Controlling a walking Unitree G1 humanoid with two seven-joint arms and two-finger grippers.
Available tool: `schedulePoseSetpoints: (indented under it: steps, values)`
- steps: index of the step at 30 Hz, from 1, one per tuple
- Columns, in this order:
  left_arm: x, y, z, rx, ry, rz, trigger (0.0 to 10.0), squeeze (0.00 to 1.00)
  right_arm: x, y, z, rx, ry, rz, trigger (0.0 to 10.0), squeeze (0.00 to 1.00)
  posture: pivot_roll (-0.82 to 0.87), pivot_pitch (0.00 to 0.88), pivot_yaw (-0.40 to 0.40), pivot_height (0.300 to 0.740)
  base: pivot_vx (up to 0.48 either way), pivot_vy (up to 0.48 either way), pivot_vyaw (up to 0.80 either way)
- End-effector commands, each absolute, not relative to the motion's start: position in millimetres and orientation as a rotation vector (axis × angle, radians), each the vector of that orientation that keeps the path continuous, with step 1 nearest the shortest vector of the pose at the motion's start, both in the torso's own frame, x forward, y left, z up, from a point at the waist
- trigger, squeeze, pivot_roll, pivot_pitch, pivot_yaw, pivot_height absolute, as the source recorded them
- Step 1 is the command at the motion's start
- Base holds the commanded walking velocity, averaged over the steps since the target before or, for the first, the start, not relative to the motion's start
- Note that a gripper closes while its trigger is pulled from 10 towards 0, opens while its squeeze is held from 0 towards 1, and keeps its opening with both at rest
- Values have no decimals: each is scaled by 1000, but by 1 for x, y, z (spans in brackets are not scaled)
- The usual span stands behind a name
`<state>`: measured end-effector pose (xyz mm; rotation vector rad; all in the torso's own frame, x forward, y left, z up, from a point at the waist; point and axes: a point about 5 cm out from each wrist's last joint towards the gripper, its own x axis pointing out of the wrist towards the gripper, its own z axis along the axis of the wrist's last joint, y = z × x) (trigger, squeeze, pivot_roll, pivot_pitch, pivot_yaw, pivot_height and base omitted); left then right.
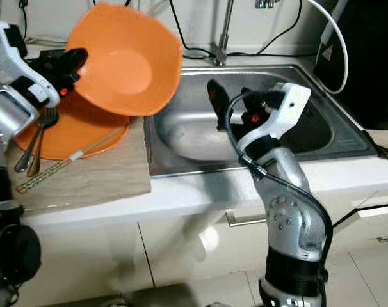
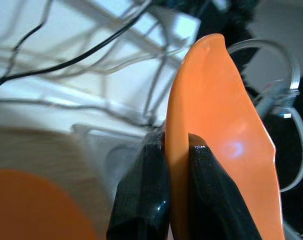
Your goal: Kitchen organization
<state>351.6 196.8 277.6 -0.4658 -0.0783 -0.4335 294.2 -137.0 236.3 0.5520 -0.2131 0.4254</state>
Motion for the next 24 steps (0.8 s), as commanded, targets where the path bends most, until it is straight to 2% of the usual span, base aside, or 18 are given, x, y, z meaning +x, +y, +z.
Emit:
schedulePoseSetpoints:
  steps: [1,9,15,16,17,18,24]
  values:
    - [345,179,290,-421,-155,-511,0,0,298,-139,243,637,-210,457,10000,1000,-9,23,-41,740,0,0,0]
    - [341,169,285,-403,-166,-562,0,0,300,-143,252,715,-185,566,10000,1000,-15,20,-49,740,0,0,0]
    - [337,166,289,-450,-197,-601,0,0,308,-144,246,681,-110,509,10000,1000,-15,25,-50,740,0,0,0]
    - [337,166,290,-448,-200,-606,0,0,309,-145,245,681,-101,508,10000,925,-14,26,-50,740,0,0,0]
    - [336,165,291,-448,-204,-613,0,0,309,-145,244,680,-90,508,10000,769,-14,29,-50,740,0,0,0]
    - [335,164,291,-451,-207,-632,0,0,310,-144,243,680,-70,516,10000,0,-13,28,-50,740,0,0,0]
    - [329,157,292,-442,-206,-713,0,0,310,-141,236,661,-4,549,10000,0,-10,29,-49,740,0,0,0]
